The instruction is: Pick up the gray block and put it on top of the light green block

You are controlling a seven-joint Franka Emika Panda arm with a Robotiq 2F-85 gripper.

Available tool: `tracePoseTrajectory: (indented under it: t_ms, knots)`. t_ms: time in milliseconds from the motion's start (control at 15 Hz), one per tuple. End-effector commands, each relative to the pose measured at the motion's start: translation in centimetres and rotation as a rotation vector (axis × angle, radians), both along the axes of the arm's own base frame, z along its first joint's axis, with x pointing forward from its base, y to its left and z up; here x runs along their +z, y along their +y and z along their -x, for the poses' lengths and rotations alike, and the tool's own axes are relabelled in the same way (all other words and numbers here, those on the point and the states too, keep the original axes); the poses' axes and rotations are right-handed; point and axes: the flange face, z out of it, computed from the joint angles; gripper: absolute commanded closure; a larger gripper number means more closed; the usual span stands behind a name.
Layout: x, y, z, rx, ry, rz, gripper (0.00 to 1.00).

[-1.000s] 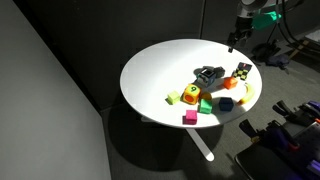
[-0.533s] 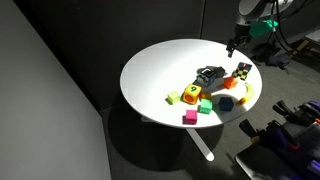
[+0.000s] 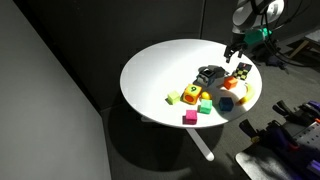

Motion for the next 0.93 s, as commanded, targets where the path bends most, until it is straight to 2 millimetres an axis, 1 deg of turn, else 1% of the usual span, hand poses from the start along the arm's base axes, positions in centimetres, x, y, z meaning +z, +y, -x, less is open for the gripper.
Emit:
tracePoseTrajectory:
  t_ms: [0, 333, 600, 867]
  knots:
    - [-0.9, -0.2, -2.3, -0.019, -0.001, 0.009, 0.0]
    - [-2.7, 0.1, -4.3, -0.011, 0.001, 0.013, 0.0]
    - [-4.0, 1.4, -5.5, -0.017, 0.012, 0.011, 0.0]
    - [-4.7, 2.5, -6.2, -0.042, 0.019, 0.015, 0.0]
